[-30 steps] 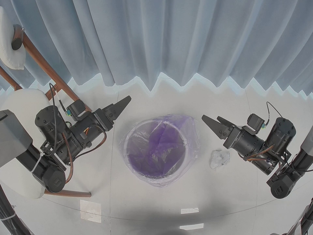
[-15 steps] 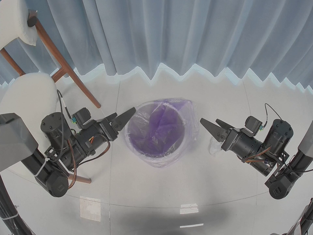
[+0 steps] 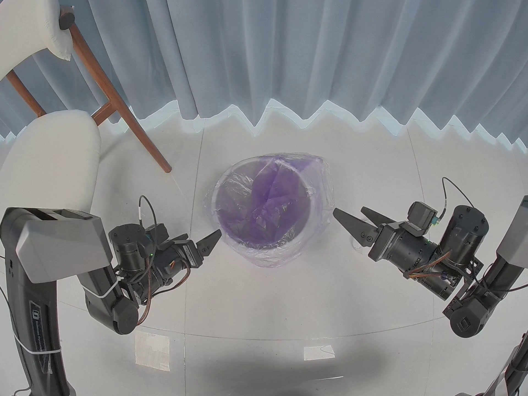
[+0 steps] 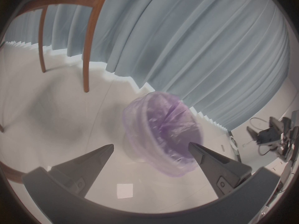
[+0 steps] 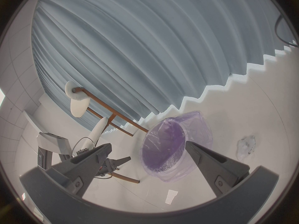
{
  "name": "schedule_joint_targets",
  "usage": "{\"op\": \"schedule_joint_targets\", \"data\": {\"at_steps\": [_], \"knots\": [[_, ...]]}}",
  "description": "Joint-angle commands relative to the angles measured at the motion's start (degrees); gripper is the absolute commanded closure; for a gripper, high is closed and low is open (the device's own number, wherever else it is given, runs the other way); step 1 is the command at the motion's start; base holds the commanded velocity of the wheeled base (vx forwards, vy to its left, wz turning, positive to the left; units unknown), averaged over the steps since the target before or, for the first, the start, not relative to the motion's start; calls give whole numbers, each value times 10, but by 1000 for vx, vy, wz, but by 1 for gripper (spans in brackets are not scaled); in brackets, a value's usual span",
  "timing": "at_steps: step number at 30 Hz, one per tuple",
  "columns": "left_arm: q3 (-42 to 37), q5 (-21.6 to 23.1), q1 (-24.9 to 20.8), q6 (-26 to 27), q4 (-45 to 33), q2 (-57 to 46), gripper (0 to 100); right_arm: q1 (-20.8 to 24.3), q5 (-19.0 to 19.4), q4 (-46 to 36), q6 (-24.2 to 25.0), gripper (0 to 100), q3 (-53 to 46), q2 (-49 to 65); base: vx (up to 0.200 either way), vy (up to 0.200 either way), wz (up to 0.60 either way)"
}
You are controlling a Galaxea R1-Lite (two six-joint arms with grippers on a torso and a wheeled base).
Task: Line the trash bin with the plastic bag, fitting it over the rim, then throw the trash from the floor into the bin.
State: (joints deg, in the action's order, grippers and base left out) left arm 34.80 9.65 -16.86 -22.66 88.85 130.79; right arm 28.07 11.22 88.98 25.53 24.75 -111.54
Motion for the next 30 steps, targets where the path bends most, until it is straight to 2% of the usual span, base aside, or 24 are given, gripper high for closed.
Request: {"op": "schedule_joint_targets", "data": {"at_steps": [1,10,16,30], "knots": [[16,-17,17,6,0,64,0,3,0,9,-7,0,-1,-4,0,0,0],[64,-24,20,8,1,113,0,7,0,9,-14,0,-4,-5,0,0,0],[117,-52,27,5,1,150,0,11,0,10,-22,0,-5,-2,0,0,0],[153,-59,22,-8,2,173,0,40,-24,10,-38,0,-16,3,0,0,0]]}}
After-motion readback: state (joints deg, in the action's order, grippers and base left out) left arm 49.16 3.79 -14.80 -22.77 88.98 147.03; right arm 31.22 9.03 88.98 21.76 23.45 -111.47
